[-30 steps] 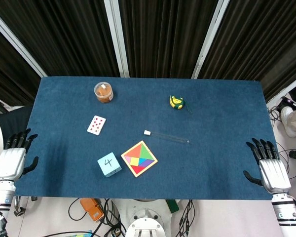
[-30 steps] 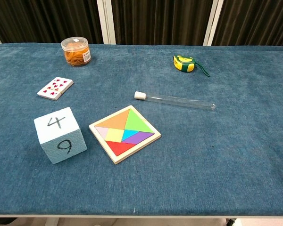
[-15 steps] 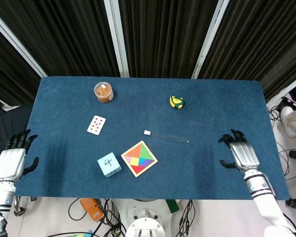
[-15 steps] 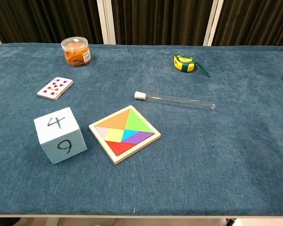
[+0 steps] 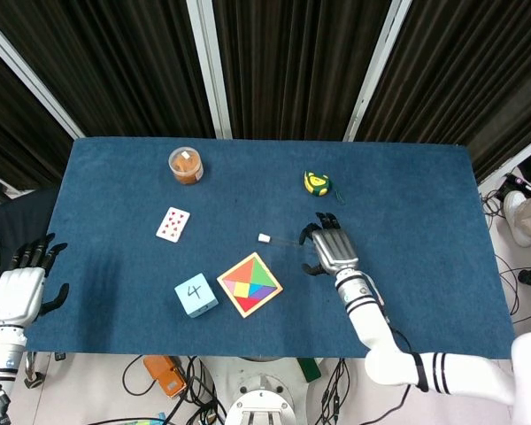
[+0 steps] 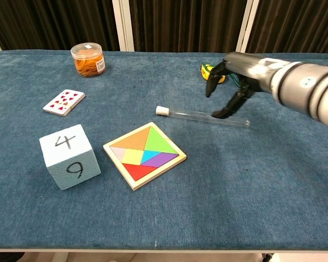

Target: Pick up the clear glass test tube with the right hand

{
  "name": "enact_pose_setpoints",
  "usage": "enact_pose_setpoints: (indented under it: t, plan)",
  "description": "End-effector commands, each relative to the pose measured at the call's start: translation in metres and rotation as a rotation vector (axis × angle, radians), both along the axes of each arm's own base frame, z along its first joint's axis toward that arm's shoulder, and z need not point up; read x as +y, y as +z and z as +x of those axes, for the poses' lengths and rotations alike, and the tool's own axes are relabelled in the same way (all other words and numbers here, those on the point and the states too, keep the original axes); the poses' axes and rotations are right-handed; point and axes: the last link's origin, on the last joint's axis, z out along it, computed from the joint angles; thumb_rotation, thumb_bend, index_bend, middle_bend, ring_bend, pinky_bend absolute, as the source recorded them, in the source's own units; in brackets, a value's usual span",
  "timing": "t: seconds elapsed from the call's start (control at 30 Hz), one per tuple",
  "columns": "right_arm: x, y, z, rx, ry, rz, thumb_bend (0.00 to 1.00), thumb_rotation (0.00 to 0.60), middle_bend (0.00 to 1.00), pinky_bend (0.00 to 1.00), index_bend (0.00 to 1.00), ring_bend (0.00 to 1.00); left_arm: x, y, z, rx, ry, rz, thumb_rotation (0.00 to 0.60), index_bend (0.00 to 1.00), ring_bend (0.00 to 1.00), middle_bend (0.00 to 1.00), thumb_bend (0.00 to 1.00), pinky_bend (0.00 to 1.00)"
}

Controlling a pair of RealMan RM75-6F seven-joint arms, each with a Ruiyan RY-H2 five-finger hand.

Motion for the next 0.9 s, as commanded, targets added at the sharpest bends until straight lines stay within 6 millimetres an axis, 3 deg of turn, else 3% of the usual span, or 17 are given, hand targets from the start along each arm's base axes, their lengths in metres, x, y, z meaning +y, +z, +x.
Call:
enact_pose_setpoints:
  t: [0.03, 0.3, 0.67, 0.9]
  plan:
    - [-0.014, -0.013, 0.006, 0.028, -0.021, -0.033, 0.34, 0.6, 0.36, 0.0, 0.47, 0.11, 0.0, 0.0, 0.0, -0.004, 0.003, 0.002, 0.6, 0.14, 0.0, 0.0, 0.37, 0.04]
    - [-0.031, -0.033, 0.0, 0.066, -0.069, -0.024, 0.34, 0.6, 0.36, 0.0, 0.44, 0.12, 0.001, -0.001, 0.0, -0.003, 0.012, -0.002, 0.6, 0.14, 0.0, 0.0, 0.37, 0.04]
    - [-0.038, -0.059, 0.015, 0.057, -0.063, -0.013, 0.38, 0.6, 0.41, 0.0, 0.55, 0.19, 0.001, 0.0, -0.001, -0.01, 0.02, -0.002, 0.6, 0.14, 0.0, 0.0, 0.37, 0.04]
    - [-0.037, -0.067, 0.014, 0.081, -0.065, -0.007, 0.43, 0.6, 0.43, 0.0, 0.56, 0.21, 0.001, 0.001, -0.001, -0.014, 0.024, -0.002, 0.6, 0.14, 0.0, 0.0, 0.37, 0.04]
